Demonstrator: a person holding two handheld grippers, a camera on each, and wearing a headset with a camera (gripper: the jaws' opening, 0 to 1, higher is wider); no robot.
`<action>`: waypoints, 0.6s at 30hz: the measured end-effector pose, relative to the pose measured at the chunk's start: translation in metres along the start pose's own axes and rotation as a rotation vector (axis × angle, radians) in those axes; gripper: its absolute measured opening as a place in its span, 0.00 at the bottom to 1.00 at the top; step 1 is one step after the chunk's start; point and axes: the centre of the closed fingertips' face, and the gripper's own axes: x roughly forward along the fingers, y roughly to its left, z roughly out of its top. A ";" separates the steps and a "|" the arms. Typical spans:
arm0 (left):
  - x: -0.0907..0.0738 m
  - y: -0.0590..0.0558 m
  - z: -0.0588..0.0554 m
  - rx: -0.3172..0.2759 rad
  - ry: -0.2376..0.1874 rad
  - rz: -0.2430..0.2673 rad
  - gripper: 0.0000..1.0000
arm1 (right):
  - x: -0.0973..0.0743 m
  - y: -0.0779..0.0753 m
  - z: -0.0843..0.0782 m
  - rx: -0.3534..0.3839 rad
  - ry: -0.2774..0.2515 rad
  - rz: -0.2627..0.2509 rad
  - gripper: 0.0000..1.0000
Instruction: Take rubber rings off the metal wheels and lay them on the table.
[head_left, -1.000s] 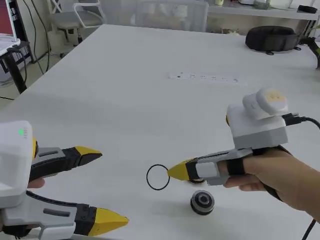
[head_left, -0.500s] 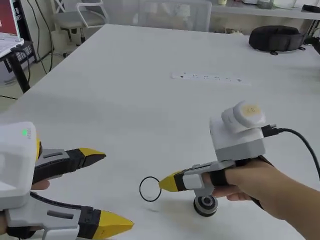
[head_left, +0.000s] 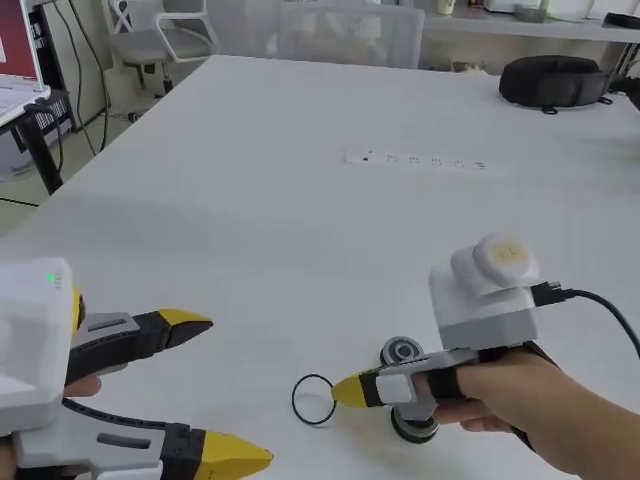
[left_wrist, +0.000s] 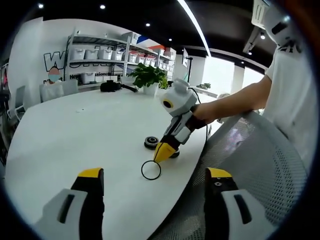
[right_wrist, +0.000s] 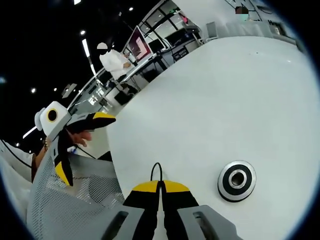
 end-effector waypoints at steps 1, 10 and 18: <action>0.000 -0.001 0.000 -0.003 0.000 -0.003 0.81 | 0.001 0.000 -0.001 -0.016 0.002 -0.006 0.00; 0.002 -0.001 -0.001 -0.015 0.002 -0.008 0.81 | 0.006 0.002 0.000 -0.088 0.009 -0.037 0.01; 0.002 0.000 0.000 -0.029 -0.003 -0.002 0.80 | 0.006 -0.007 -0.005 -0.147 0.041 -0.088 0.09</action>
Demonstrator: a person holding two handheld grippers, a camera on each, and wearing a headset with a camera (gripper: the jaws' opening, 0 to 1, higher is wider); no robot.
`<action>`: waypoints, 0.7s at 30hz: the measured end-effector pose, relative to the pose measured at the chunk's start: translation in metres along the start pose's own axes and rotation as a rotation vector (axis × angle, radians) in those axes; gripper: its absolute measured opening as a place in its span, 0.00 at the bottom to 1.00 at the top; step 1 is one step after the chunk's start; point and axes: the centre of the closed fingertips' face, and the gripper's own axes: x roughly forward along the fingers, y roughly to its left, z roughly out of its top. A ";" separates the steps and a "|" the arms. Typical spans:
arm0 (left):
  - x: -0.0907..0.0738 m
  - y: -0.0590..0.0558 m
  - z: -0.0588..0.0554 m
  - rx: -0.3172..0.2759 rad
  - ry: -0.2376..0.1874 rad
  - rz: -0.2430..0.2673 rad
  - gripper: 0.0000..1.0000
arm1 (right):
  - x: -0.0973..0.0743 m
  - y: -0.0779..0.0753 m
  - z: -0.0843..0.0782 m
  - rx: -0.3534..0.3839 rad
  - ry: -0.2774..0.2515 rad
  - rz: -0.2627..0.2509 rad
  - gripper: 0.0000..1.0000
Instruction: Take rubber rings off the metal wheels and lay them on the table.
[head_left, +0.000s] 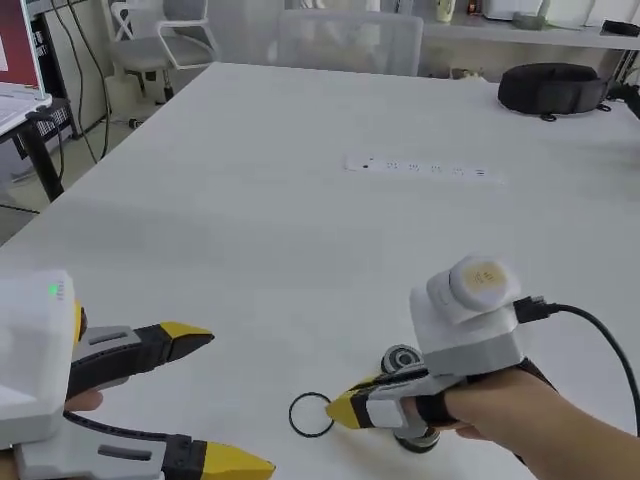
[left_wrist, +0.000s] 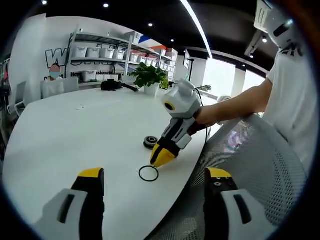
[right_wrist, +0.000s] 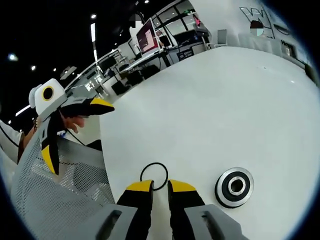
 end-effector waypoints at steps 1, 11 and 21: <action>0.000 0.000 0.000 -0.003 -0.001 0.000 0.80 | 0.000 0.000 0.000 0.000 0.000 -0.001 0.09; 0.000 -0.001 -0.001 -0.005 0.002 -0.003 0.80 | -0.012 0.002 0.009 0.003 -0.030 0.010 0.10; 0.000 -0.001 -0.002 -0.003 0.004 -0.005 0.80 | -0.034 0.012 0.033 0.027 -0.103 0.050 0.12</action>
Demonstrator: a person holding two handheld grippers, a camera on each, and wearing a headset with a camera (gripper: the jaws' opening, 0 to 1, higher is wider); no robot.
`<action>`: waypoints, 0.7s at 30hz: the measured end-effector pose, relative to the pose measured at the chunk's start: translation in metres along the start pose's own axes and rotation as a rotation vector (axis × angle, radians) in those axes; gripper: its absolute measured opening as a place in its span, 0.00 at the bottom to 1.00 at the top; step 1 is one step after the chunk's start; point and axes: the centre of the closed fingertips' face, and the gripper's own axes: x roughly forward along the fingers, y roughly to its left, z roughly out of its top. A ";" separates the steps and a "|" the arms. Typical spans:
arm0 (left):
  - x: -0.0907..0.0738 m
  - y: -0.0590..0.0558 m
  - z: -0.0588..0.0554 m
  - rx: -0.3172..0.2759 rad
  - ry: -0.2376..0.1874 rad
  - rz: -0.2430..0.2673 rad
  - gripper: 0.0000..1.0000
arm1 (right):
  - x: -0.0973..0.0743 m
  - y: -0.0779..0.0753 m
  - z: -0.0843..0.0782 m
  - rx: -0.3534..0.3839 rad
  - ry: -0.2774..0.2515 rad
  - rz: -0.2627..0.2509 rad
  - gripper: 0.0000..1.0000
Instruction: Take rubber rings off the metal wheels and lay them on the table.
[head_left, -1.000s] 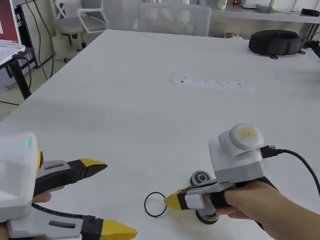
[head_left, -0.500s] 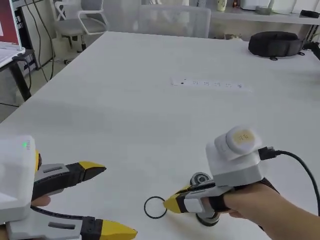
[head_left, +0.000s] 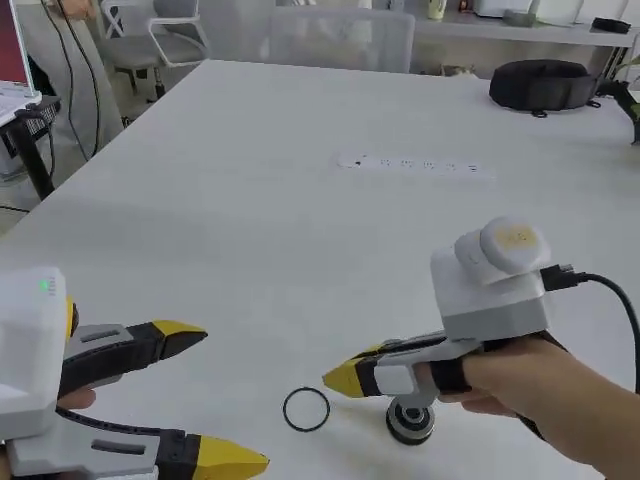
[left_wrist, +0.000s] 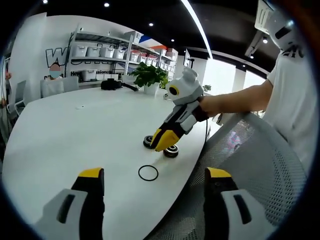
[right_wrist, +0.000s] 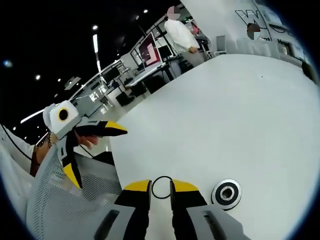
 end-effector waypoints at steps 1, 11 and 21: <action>0.000 0.000 0.000 0.000 0.001 -0.001 0.80 | -0.002 0.000 0.002 -0.008 -0.006 -0.002 0.12; 0.000 -0.001 -0.001 0.004 0.008 -0.007 0.80 | -0.035 -0.006 0.015 -0.038 -0.065 -0.023 0.14; 0.001 -0.002 -0.003 0.013 0.022 -0.012 0.80 | -0.066 -0.016 0.010 -0.041 -0.094 -0.042 0.17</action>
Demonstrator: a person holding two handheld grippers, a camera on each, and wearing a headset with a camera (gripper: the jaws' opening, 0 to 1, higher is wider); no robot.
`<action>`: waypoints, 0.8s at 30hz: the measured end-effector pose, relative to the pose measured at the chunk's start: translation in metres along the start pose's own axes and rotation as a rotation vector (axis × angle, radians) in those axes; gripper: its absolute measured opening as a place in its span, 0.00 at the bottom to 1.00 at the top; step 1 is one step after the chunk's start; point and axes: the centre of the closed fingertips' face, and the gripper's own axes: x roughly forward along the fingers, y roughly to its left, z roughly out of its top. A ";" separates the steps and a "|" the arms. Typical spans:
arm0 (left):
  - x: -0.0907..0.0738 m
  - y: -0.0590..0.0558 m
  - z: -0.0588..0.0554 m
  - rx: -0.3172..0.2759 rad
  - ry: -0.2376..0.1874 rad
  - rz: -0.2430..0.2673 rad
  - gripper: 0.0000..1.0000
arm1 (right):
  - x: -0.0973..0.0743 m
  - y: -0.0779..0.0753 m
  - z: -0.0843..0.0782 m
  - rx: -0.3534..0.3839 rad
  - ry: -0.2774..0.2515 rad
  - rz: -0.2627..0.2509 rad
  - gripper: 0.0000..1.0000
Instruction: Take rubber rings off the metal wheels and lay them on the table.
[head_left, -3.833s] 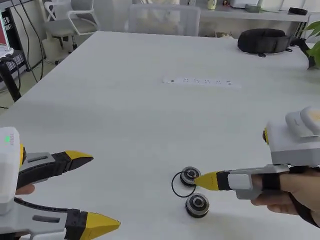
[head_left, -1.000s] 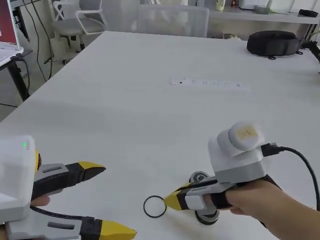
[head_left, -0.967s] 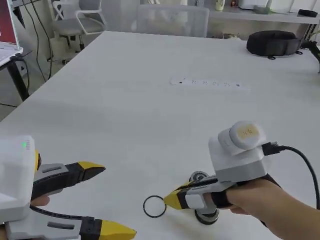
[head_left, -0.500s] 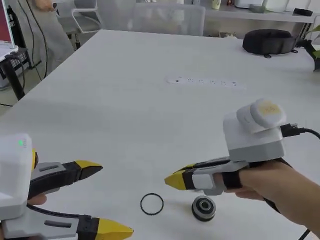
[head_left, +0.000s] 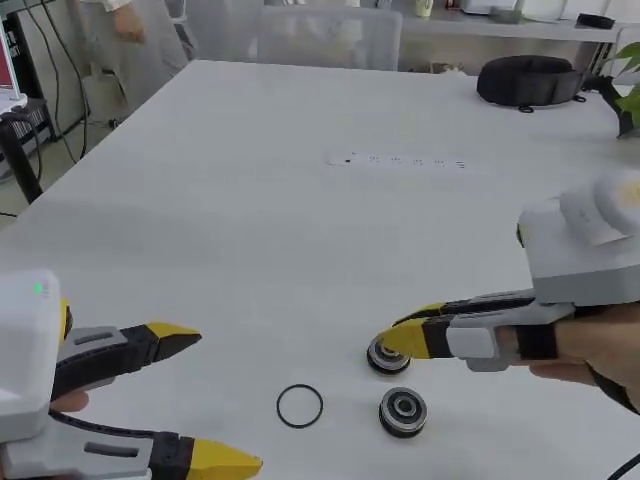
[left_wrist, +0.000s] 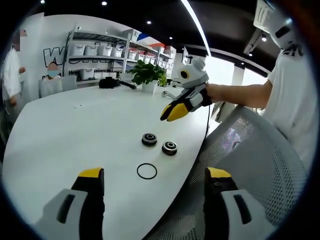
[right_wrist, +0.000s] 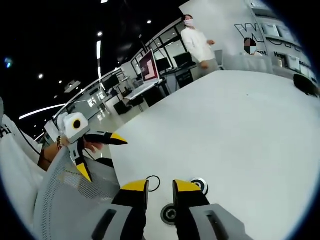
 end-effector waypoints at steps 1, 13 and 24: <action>0.000 0.000 0.000 0.003 0.002 0.000 0.80 | -0.002 -0.001 -0.002 0.001 -0.001 0.000 0.18; 0.000 -0.002 0.000 0.012 0.007 -0.007 0.80 | -0.009 -0.018 -0.052 -0.037 0.115 -0.050 0.21; 0.001 -0.008 0.016 0.052 0.003 -0.046 0.80 | -0.004 -0.027 -0.079 -0.078 0.212 -0.048 0.21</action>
